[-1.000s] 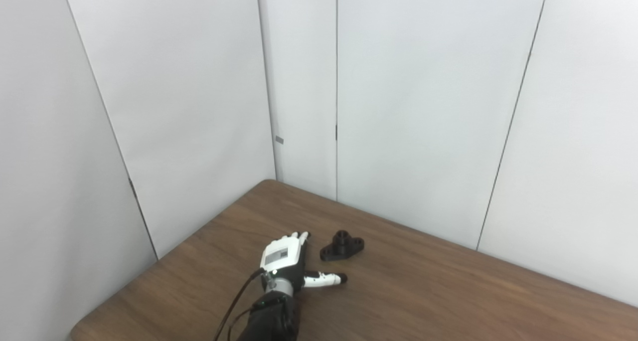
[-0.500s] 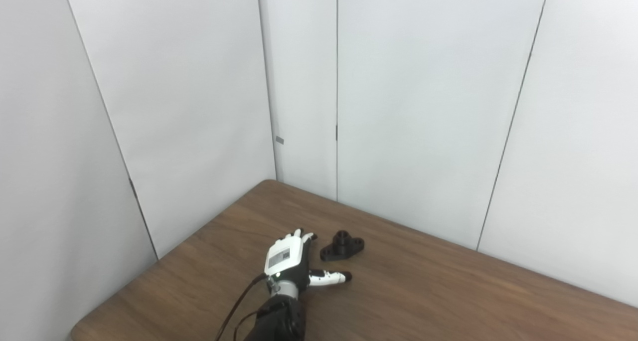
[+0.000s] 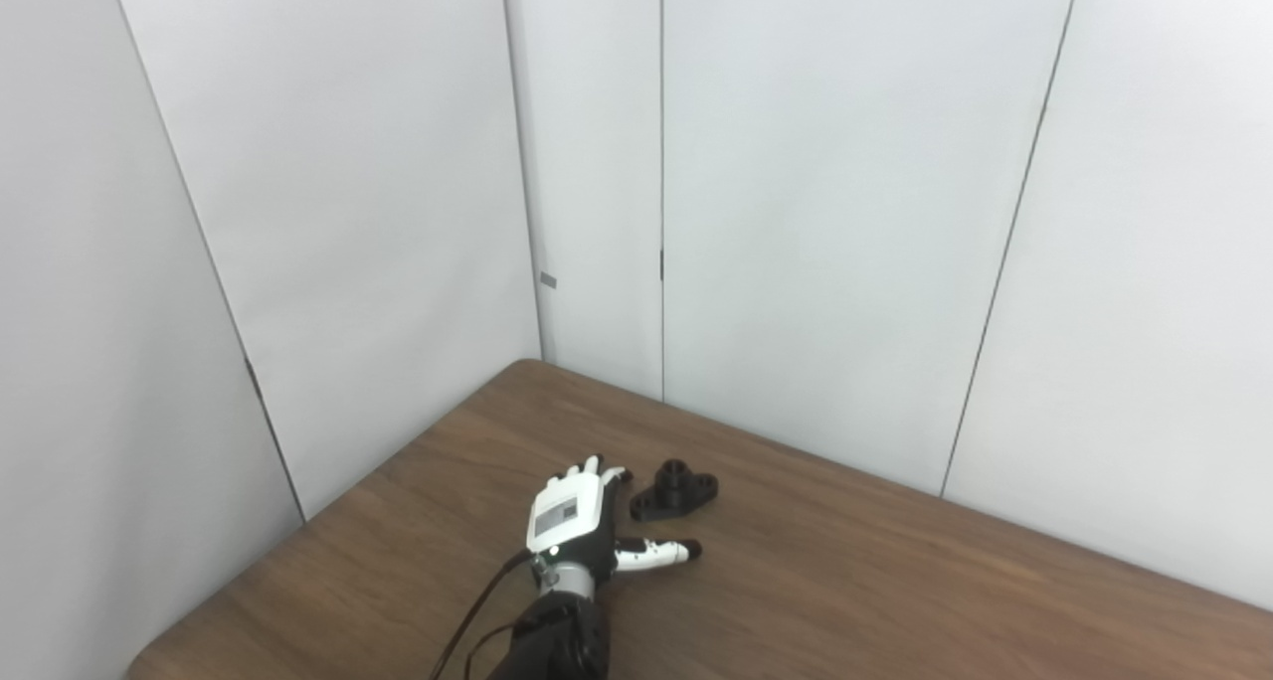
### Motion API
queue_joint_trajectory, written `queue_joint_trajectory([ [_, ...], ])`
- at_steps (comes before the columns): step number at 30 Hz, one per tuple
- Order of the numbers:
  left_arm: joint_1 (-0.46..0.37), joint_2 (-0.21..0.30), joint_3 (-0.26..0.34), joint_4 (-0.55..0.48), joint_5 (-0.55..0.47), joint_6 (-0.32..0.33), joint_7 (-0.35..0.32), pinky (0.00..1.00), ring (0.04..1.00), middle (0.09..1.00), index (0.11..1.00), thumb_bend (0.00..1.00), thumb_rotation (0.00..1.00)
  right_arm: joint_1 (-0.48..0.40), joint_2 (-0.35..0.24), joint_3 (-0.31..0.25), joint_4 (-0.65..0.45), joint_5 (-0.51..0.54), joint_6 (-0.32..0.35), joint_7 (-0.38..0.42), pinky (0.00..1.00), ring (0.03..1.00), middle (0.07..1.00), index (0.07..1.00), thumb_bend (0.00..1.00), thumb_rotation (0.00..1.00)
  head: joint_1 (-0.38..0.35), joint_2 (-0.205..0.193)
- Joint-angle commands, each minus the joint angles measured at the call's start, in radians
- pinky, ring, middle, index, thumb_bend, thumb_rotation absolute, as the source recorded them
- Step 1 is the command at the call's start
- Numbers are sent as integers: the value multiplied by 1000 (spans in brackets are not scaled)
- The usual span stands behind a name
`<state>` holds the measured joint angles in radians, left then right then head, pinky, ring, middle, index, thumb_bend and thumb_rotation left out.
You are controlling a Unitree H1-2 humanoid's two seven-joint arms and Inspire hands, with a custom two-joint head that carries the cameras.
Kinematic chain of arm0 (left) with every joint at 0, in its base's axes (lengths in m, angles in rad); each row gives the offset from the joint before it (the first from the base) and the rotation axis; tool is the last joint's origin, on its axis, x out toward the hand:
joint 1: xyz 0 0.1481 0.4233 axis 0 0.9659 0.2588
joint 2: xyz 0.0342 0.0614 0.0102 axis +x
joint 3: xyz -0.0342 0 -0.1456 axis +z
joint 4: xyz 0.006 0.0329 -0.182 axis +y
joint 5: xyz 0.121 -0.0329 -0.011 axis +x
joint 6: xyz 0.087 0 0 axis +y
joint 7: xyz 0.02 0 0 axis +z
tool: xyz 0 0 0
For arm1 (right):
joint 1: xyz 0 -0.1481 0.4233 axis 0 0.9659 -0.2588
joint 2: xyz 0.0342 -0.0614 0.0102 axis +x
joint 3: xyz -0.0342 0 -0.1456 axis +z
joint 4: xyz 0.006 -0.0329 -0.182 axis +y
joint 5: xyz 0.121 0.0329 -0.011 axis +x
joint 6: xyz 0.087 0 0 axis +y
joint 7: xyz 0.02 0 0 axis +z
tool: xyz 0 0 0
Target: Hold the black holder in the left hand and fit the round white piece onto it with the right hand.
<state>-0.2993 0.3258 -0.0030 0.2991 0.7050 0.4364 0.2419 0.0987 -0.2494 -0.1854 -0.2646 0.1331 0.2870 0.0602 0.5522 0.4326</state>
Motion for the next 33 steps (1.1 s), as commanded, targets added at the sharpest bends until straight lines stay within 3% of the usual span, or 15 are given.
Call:
queue_joint_trajectory([
  [1,-26,16,-8,10,-21,-7,-8,1000,1000,1000,867,1000,471,22,-12,-4,-7,-18,7,-3,559,789,911,913,520,778,-4,3],
  [18,-39,34,-15,57,-49,-28,22,1000,1000,1000,873,1000,459,64,-8,-14,-50,-10,-3,-3,505,740,885,918,529,759,-24,32],
  [24,-41,40,-24,64,-42,-28,38,1000,1000,1000,833,975,400,71,-8,-14,-60,-19,3,-8,514,738,882,915,536,757,-28,39],
  [27,-48,38,-25,72,-42,-12,39,1000,1000,1000,769,898,316,72,-5,-17,-74,-14,19,-11,503,739,885,916,530,751,-28,40],
  [29,-52,35,-26,83,-35,-12,62,1000,998,992,671,827,209,74,-8,-13,-73,-24,9,-11,502,736,881,916,526,755,-28,40],
  [31,-55,28,-25,98,-28,-17,98,1000,987,971,528,584,91,73,-10,-15,-73,-25,15,-12,500,730,874,912,536,758,-31,46],
  [33,-57,27,-30,109,-26,-25,123,1000,970,947,494,535,60,71,-9,-17,-75,-25,23,-13,505,736,881,914,564,757,-30,47],
])
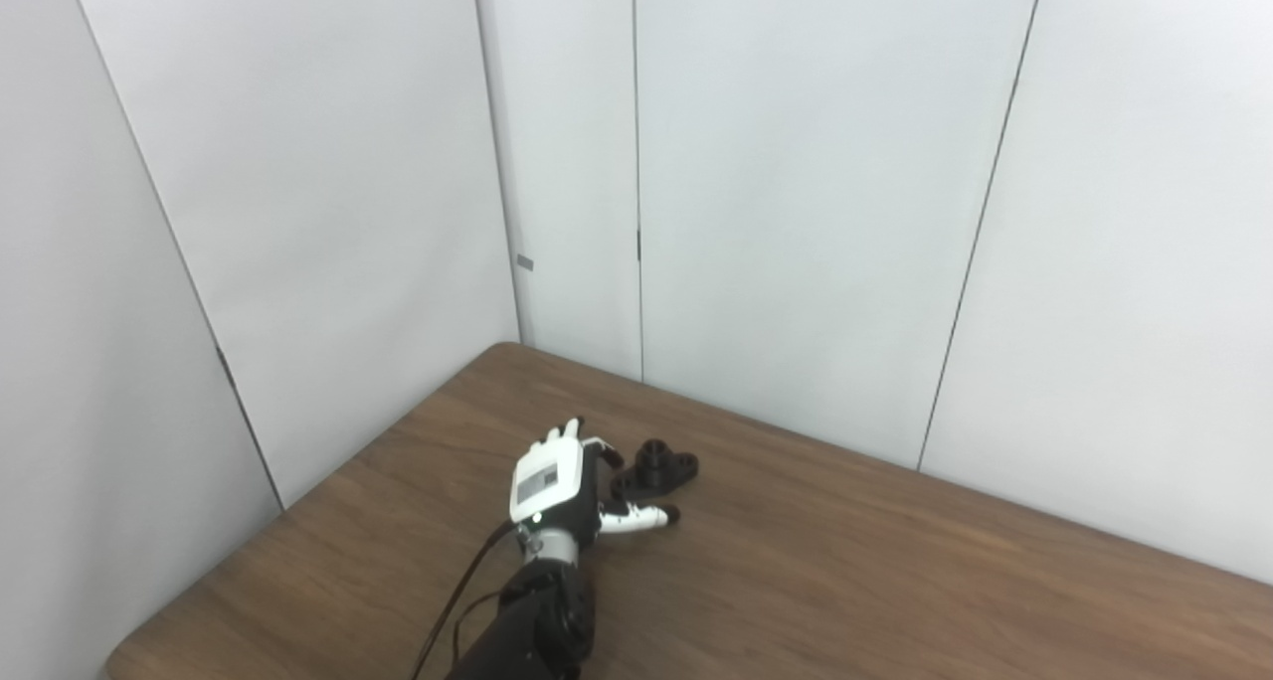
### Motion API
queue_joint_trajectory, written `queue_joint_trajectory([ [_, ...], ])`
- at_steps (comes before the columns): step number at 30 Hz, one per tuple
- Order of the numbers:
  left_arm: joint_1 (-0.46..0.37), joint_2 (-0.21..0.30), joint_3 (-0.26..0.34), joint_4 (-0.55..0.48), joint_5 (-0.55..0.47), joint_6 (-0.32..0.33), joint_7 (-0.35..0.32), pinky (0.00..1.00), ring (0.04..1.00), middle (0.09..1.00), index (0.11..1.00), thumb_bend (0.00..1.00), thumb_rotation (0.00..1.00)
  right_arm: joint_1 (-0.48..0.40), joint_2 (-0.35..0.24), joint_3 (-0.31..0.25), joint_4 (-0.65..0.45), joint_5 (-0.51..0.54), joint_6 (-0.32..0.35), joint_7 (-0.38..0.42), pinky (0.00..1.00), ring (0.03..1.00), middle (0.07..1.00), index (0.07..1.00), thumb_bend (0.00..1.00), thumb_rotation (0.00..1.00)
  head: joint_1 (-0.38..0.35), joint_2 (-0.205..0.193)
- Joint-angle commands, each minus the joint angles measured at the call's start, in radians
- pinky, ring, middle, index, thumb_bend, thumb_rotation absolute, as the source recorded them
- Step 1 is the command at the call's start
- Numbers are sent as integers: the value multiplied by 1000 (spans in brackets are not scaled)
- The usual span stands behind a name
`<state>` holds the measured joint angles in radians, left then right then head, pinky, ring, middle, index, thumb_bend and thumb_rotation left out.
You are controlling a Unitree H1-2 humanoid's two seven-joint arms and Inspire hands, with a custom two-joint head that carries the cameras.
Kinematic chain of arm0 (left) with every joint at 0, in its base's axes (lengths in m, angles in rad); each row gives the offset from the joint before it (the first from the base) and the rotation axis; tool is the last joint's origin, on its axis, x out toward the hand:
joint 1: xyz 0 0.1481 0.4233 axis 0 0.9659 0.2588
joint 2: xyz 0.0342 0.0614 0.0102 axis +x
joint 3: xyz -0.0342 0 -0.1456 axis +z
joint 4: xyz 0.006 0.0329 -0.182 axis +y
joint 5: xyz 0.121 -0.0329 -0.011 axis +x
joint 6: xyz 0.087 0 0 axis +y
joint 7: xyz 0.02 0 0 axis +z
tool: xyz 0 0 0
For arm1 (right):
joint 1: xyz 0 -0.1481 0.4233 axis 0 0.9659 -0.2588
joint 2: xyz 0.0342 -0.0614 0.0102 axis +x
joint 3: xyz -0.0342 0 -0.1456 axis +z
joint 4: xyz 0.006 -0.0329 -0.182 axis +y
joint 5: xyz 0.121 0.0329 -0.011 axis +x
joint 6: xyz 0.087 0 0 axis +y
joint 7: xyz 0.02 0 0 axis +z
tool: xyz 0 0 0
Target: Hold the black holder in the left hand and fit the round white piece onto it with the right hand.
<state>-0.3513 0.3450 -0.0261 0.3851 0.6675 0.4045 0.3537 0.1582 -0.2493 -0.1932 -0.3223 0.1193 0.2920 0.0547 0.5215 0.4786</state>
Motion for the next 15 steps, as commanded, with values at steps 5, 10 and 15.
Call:
queue_joint_trajectory([
  [5,0,17,-26,32,10,-4,31,1000,958,935,483,517,46,9,-4,-9,-25,-15,31,-10,511,749,888,919,541,772,-2,0],
  [10,4,15,-26,35,-4,-18,37,1000,958,931,483,518,45,8,-1,-13,-22,-4,28,-6,513,746,883,915,540,757,-8,3],
  [15,6,19,-33,26,-5,-29,29,1000,956,931,483,518,45,6,5,-18,-22,13,30,-2,529,754,887,917,538,748,-11,3],
])
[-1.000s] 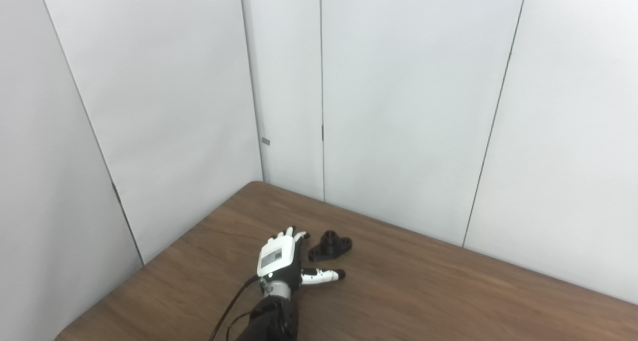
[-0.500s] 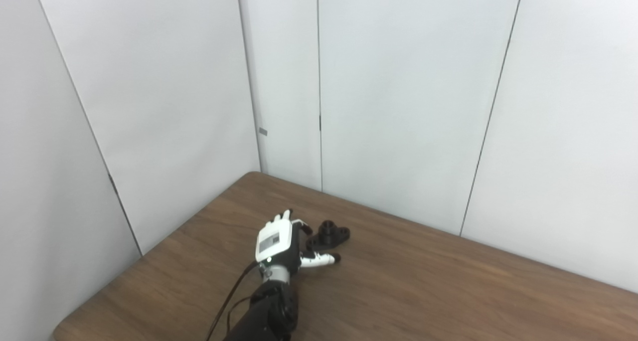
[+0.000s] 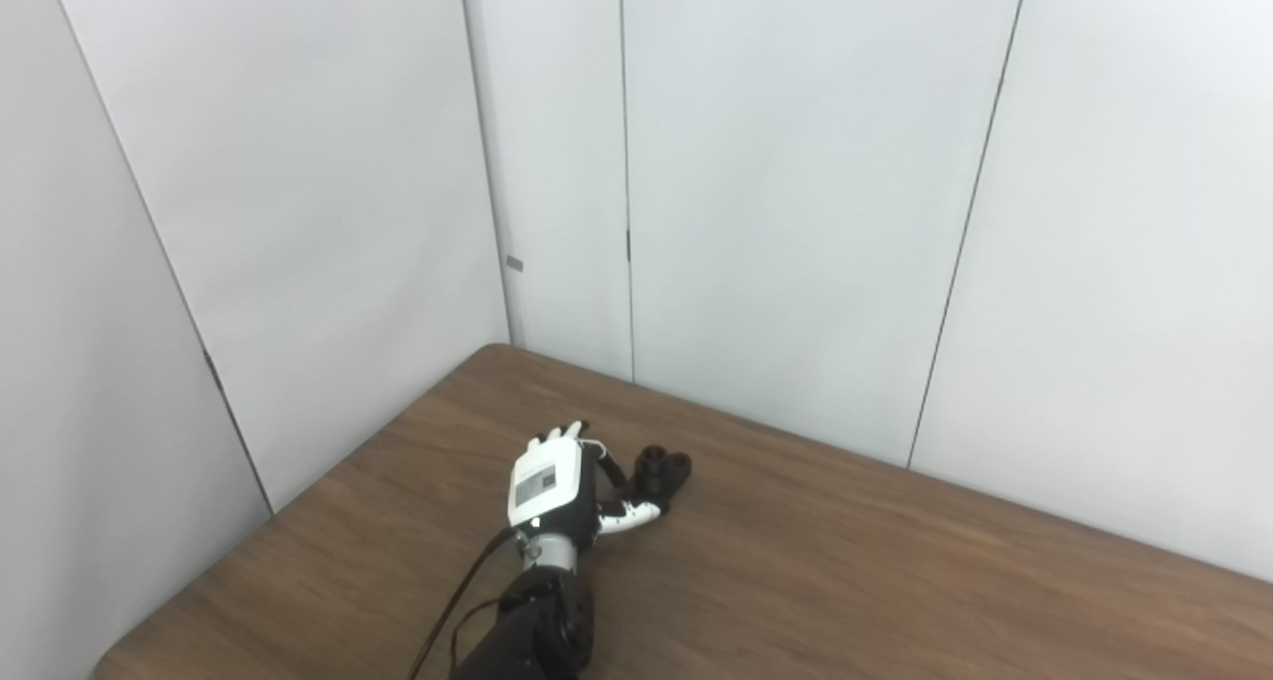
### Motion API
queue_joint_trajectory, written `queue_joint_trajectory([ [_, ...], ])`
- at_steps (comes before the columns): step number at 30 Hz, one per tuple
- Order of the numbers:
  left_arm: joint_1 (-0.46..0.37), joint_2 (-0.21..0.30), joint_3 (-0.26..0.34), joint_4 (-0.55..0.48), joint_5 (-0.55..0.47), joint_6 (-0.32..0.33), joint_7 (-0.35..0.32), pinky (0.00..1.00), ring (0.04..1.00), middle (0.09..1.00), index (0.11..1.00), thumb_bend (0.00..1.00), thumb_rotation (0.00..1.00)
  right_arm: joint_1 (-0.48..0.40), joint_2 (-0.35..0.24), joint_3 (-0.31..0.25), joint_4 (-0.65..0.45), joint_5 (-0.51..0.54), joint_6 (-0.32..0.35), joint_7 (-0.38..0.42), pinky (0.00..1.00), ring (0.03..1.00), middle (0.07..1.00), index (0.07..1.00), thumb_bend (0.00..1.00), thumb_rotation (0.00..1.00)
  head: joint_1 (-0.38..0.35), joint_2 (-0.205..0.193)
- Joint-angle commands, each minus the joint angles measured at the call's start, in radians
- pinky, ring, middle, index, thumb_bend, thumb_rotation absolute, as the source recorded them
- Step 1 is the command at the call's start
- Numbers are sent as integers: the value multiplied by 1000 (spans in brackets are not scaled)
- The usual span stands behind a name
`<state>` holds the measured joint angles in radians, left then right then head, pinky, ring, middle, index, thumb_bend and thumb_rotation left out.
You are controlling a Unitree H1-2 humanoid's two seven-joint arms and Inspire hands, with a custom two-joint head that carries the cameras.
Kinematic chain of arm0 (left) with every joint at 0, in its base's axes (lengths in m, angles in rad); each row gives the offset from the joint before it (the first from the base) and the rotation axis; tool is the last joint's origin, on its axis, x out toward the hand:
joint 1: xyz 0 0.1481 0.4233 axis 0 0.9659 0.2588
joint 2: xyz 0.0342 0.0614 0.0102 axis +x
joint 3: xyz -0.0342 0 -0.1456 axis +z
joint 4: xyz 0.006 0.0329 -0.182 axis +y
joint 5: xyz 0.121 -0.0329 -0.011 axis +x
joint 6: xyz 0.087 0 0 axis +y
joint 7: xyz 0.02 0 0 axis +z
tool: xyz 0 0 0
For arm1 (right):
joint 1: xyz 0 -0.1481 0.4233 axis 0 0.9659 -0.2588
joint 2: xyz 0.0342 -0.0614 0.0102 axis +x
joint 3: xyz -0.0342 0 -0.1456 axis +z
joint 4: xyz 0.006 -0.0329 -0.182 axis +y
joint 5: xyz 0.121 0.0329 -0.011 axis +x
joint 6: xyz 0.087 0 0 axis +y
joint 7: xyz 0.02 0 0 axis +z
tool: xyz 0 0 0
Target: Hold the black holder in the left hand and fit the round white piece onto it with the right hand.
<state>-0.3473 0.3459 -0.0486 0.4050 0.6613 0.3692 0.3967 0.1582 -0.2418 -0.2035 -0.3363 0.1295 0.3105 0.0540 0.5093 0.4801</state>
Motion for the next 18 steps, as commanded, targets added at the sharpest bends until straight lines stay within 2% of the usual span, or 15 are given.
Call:
queue_joint_trajectory([
  [1,2,18,-11,6,2,5,-13,1000,954,930,483,518,45,6,-2,-7,-8,4,9,-1,536,755,886,917,544,747,1,1],
  [7,11,23,-40,-41,15,-5,-37,1000,946,925,482,518,48,0,2,-9,0,16,2,3,522,752,887,917,545,753,-9,1],
  [11,12,34,-86,-87,29,12,-94,1000,962,926,483,518,51,-1,6,-5,-2,11,-1,3,530,760,893,919,533,767,-34,3],
  [15,11,47,-130,-142,19,-20,-160,1000,994,943,482,519,48,-6,9,-5,14,15,-18,7,514,745,880,906,571,761,-66,6],
  [18,12,46,-156,-191,19,-38,-192,1000,999,950,481,520,48,-6,15,8,12,-21,-28,-8,502,726,862,897,559,781,-85,6],
])
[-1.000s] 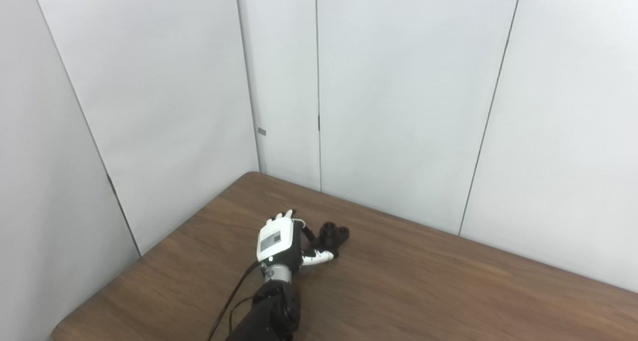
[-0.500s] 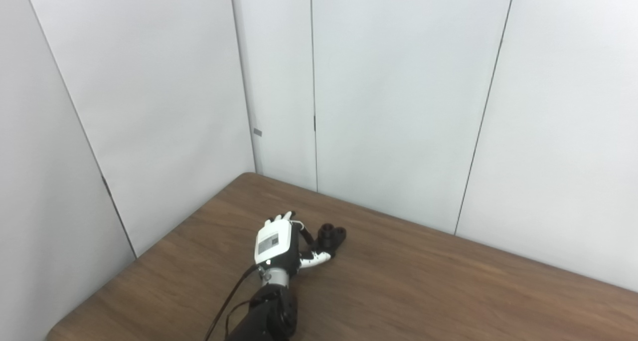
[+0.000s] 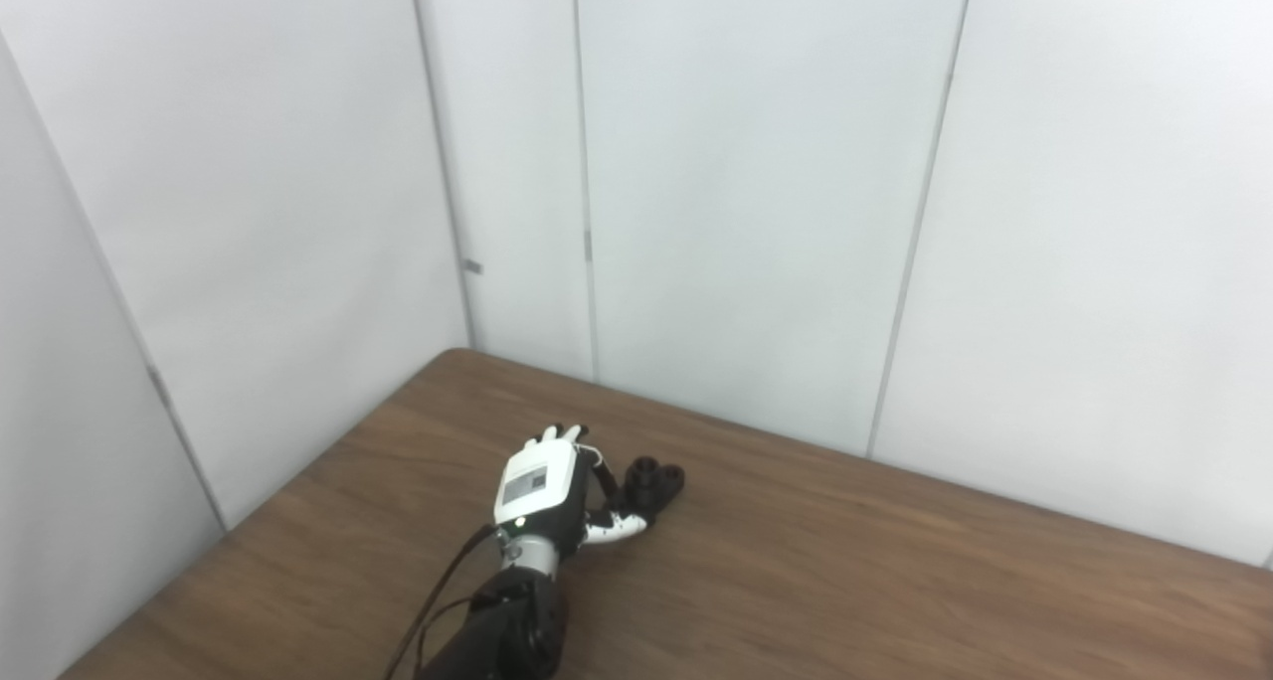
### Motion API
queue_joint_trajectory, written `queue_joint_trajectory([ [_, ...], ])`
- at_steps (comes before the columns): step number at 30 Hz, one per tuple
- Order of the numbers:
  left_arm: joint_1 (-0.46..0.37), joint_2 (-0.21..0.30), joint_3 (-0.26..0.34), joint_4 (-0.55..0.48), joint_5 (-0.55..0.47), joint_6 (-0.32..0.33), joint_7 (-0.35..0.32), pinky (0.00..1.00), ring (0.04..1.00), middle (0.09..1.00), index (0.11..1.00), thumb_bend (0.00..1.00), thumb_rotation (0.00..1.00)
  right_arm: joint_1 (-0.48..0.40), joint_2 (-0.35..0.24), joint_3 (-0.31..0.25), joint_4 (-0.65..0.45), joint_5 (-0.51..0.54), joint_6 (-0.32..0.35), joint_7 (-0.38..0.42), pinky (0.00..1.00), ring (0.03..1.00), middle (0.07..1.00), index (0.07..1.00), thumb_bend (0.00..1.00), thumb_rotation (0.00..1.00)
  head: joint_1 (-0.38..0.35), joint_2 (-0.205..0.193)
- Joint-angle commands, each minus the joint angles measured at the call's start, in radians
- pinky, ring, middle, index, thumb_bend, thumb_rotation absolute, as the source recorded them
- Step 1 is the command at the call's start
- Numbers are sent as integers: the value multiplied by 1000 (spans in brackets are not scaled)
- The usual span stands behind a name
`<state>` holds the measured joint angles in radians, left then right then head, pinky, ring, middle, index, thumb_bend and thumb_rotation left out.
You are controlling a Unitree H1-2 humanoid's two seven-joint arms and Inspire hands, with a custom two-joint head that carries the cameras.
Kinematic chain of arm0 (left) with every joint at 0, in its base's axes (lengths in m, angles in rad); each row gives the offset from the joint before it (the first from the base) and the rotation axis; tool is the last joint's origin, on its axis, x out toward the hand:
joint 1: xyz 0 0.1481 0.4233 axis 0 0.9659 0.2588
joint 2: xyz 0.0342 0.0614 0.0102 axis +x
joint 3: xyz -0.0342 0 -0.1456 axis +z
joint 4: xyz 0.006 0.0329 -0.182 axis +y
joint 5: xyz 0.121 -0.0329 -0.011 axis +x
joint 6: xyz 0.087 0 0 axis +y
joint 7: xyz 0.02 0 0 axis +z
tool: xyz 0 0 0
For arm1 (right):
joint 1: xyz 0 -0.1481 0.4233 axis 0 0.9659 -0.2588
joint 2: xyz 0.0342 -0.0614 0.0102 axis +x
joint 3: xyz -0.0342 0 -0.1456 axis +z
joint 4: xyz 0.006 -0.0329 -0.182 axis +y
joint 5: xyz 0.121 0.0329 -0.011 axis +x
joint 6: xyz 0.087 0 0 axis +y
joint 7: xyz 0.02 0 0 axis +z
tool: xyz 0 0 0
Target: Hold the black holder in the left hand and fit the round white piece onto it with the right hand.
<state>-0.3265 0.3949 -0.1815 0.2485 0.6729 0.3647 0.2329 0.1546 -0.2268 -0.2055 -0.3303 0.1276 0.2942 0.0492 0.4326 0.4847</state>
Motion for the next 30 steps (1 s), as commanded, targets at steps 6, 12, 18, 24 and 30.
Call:
queue_joint_trajectory([
  [6,0,-4,-87,-141,35,-33,-107,1000,1000,946,482,520,49,-3,9,28,5,-36,-28,-4,505,717,857,894,539,795,-51,5],
  [12,16,-23,-141,-205,67,-69,-146,1000,996,934,484,519,49,-5,17,49,13,-62,-55,-10,485,698,838,874,505,797,-118,14],
  [18,56,-58,-189,-254,115,-97,-149,1000,982,925,481,518,52,-10,30,70,-13,-72,-32,-14,471,682,819,855,490,783,-196,27],
  [24,118,-140,-207,-316,188,-54,-148,1000,983,927,482,518,50,-7,8,70,-23,-22,-6,11,535,719,835,867,440,704,-234,40],
  [30,169,-203,-215,-286,200,-96,-88,1000,967,915,482,517,52,-6,0,67,0,-13,-17,16,534,709,817,835,531,649,-297,53],
])
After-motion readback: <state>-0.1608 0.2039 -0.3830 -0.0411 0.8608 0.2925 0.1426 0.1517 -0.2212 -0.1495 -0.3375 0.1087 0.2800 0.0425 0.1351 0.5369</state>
